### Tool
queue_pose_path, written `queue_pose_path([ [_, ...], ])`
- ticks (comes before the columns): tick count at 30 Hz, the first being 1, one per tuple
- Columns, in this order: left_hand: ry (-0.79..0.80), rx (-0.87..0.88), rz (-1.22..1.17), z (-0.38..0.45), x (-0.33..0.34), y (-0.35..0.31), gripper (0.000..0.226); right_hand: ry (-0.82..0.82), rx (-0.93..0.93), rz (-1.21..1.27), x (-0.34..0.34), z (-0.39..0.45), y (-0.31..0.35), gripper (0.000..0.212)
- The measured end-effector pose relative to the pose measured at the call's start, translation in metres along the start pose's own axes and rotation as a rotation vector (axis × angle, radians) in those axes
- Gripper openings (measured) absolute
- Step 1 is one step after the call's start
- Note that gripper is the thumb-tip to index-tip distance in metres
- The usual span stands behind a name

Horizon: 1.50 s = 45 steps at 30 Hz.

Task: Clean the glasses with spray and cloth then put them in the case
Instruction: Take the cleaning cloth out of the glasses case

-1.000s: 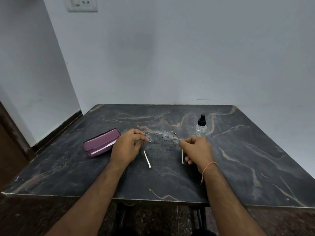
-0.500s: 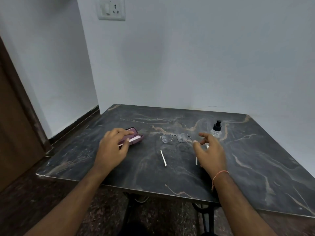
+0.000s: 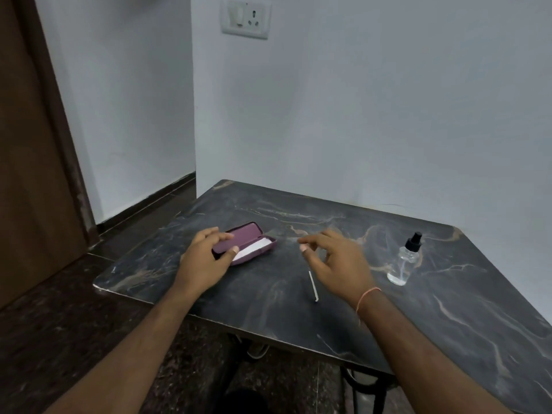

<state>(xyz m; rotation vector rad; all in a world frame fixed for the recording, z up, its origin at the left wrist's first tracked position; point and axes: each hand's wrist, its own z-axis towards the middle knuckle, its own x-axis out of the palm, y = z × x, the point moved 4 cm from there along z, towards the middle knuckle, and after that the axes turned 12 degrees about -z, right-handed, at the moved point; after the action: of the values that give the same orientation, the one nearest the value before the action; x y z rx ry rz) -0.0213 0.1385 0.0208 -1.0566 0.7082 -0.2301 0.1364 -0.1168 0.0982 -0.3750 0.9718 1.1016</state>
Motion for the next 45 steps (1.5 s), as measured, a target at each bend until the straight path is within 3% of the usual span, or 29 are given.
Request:
queue_pose_path([
  [6, 0.092, 0.048, -0.057, -0.002, 0.003, -0.008, 0.064, 0.241, -0.09, -0.252, 0.047, 0.035, 0.051, 0.035],
  [13, 0.129, 0.138, -0.127, -0.004, 0.007, -0.008, 0.081, 0.381, 0.078, -0.287, 0.074, 0.063, 0.063, 0.035],
  [17, 0.147, 0.169, -0.136, -0.004, 0.007, -0.01, 0.085, 0.495, 0.114, -0.387, 0.087, 0.073, 0.064, 0.037],
  [28, 0.145, 0.278, -0.14, -0.005, 0.005, -0.018, 0.085, 0.57, 0.225, -0.404, 0.099, 0.092, 0.071, 0.031],
  [35, 0.144, 0.261, -0.166, -0.007, 0.006, -0.017, 0.086, 0.584, 0.272, -0.269, 0.103, 0.089, 0.066, 0.021],
  [41, 0.135, 0.243, -0.14, -0.007, 0.005, -0.015, 0.091, 0.506, 0.418, 0.133, 0.087, 0.078, 0.052, 0.027],
  [45, 0.133, 0.208, -0.093, -0.005, 0.004, -0.013, 0.094, 0.368, 0.491, 0.352, 0.066, 0.067, 0.033, 0.024],
])
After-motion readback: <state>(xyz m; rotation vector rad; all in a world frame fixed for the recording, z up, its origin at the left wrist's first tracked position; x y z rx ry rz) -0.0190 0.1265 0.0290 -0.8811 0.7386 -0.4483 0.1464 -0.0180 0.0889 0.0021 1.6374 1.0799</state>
